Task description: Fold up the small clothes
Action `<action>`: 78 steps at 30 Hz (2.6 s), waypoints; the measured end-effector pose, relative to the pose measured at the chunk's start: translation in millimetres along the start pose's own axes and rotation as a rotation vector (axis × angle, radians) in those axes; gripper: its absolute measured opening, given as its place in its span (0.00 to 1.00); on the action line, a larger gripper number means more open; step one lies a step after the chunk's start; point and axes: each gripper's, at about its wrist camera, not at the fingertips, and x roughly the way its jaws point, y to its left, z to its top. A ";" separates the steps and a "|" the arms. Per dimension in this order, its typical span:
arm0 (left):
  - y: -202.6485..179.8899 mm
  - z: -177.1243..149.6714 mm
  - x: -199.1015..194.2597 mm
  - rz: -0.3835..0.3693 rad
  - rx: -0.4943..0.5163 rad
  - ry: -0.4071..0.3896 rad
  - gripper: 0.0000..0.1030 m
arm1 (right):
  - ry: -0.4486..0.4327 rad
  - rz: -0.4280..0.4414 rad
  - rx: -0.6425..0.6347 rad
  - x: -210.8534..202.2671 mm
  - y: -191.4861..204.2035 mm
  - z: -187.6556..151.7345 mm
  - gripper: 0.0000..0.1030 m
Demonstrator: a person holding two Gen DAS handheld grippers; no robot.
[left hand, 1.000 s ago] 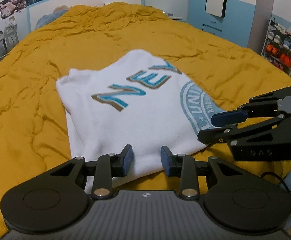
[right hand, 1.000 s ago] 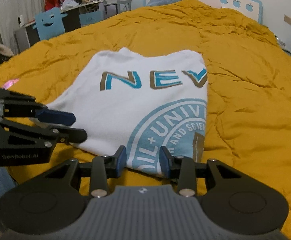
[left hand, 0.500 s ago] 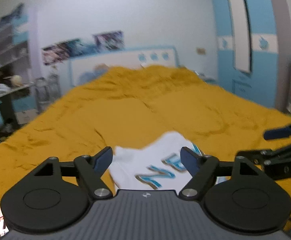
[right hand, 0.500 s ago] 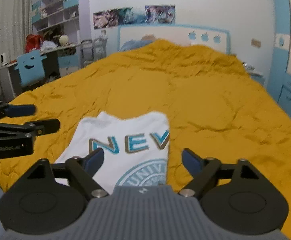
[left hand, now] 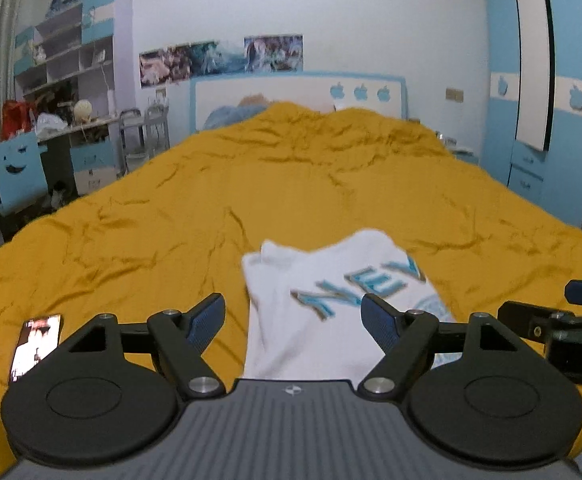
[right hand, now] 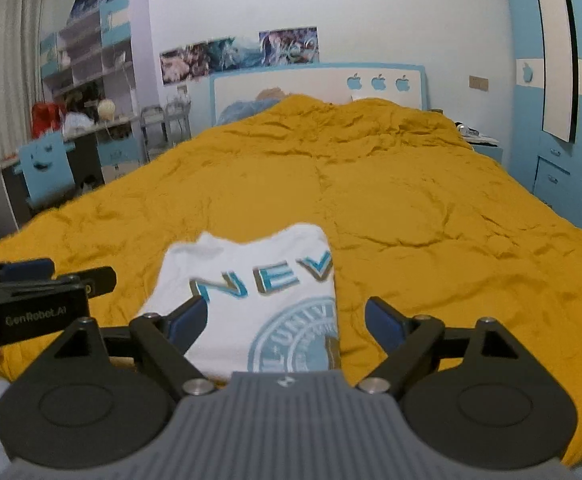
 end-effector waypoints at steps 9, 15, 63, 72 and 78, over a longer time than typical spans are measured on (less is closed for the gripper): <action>-5.8 -20.5 5.3 0.005 0.003 0.110 0.88 | 0.101 0.001 -0.028 6.7 2.4 -27.3 0.79; -10.4 -32.6 8.4 0.000 0.036 0.161 0.88 | 0.189 -0.006 -0.027 22.3 4.9 -39.9 0.79; -13.4 -35.1 9.2 0.003 0.054 0.188 0.88 | 0.217 -0.001 -0.005 29.7 3.7 -42.8 0.79; -10.0 -37.8 7.9 0.006 0.057 0.189 0.88 | 0.216 -0.001 -0.004 29.7 3.3 -42.8 0.79; -9.5 -37.6 7.7 0.006 0.058 0.190 0.88 | 0.216 0.000 -0.005 29.8 3.3 -42.8 0.79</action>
